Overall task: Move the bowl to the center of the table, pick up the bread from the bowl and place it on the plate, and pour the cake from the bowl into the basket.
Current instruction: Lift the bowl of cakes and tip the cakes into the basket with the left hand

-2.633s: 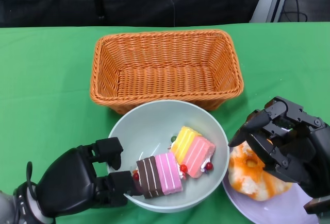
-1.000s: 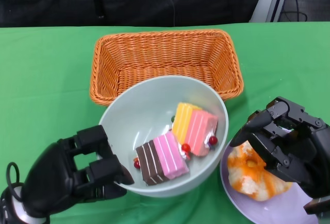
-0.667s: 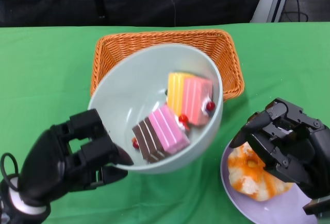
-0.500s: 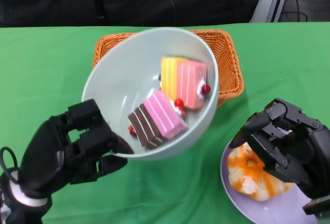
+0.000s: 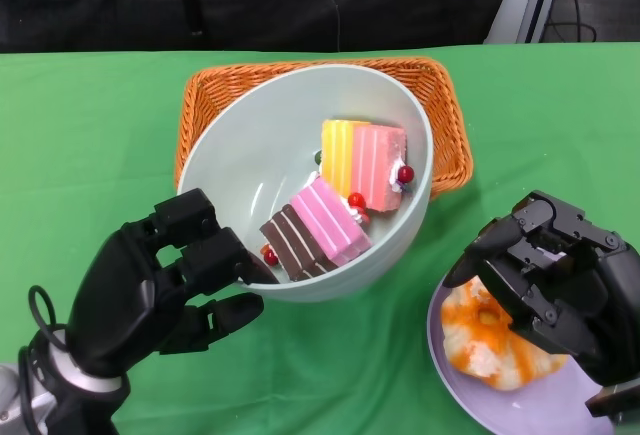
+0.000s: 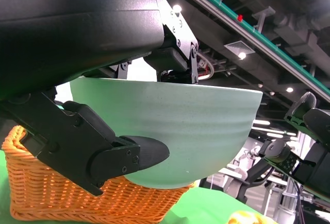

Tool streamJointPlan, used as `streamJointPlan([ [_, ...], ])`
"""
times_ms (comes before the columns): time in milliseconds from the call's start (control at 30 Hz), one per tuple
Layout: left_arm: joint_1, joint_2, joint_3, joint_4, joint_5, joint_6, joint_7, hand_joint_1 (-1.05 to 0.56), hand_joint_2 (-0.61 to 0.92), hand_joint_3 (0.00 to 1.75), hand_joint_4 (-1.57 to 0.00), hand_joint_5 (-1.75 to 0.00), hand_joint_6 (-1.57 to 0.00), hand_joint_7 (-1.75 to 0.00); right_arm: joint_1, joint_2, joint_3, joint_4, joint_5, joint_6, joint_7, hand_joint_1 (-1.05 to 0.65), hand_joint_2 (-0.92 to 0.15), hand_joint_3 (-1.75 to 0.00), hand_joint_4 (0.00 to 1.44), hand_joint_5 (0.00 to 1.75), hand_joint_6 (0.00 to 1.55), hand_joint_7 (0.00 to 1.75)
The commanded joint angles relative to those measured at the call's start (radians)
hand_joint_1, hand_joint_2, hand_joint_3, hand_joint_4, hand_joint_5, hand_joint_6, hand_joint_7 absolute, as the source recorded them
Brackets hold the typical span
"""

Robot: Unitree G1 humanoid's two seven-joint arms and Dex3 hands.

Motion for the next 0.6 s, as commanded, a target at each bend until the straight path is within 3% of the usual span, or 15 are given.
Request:
streamJointPlan([
  [33,-0.040,-0.003,0.011,0.023,0.001,-0.008,0.003,-0.06,0.64,0.93,-0.59,-1.73,-0.61,-1.41,-0.004,-0.006,-0.004,-0.002,-0.004,-0.008,-0.004,-0.12,-0.91,-0.37,0.73,1.43,0.71,1.12],
  [267,-0.061,-0.009,0.008,0.049,0.003,-0.005,-0.006,-0.05,0.68,0.83,-0.57,-1.74,-0.63,-1.36,-0.011,-0.001,0.000,0.013,0.004,-0.019,0.004,-0.09,-0.92,-0.39,0.72,1.44,0.70,1.13],
  [600,-0.092,-0.022,0.015,0.063,-0.002,-0.012,0.000,-0.09,0.70,0.83,-0.61,-1.74,-0.63,-1.38,-0.017,0.007,0.006,0.030,-0.002,-0.033,0.000,-0.09,-0.86,-0.45,0.73,1.44,0.71,1.13],
])
